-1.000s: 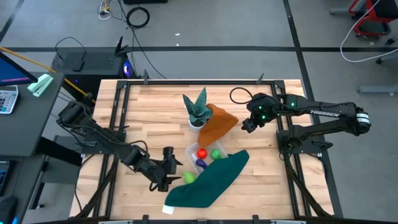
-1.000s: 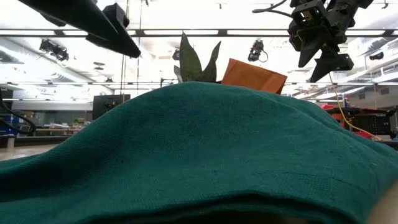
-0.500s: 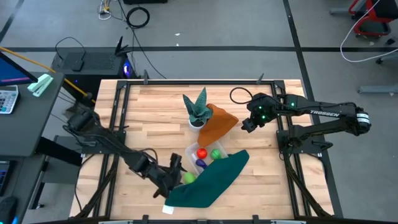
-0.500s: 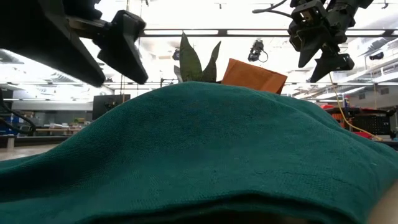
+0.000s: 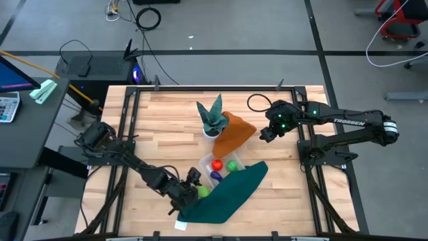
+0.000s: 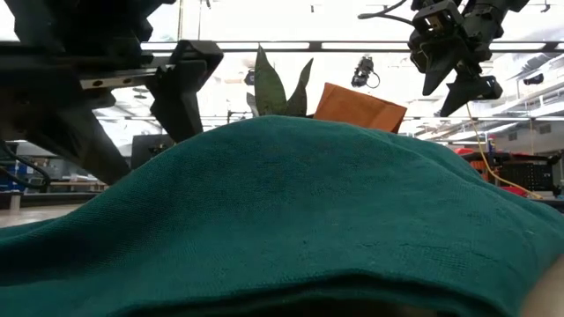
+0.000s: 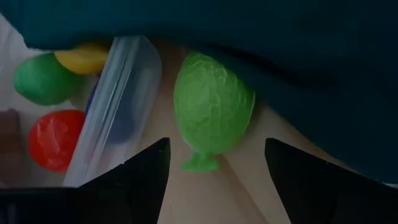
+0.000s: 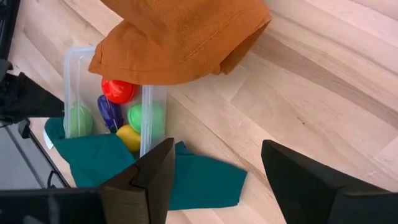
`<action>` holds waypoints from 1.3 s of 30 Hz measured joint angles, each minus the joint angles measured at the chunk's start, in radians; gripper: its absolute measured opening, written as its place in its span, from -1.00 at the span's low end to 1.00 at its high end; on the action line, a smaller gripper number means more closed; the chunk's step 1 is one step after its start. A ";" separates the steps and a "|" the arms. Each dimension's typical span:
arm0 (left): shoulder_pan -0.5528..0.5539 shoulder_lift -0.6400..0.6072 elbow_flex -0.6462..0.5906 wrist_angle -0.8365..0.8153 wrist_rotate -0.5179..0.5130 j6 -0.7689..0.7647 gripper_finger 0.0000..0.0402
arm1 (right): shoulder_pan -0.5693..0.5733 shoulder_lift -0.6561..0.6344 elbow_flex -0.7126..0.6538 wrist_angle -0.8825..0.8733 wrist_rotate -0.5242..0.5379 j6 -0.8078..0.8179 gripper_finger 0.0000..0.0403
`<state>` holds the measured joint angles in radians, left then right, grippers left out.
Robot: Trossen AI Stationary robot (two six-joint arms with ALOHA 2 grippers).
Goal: Pick and placing Produce into tupperware
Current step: Put the green cantaloupe into the transparent bin
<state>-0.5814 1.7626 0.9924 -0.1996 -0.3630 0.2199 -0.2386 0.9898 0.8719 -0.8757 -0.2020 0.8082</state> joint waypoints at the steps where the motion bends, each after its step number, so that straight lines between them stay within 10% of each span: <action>1: 0.002 0.000 0.000 0.000 0.002 0.020 0.32 | 0.000 0.000 0.000 0.000 0.000 0.000 0.00; 39: 0.087 0.005 0.000 0.068 0.158 0.090 0.50 | 0.000 0.000 0.000 0.000 0.001 0.004 0.00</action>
<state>-0.4944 1.7679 0.9923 -0.1317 -0.2048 0.3103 -0.2388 0.9901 0.8719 -0.8753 -0.2012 0.8124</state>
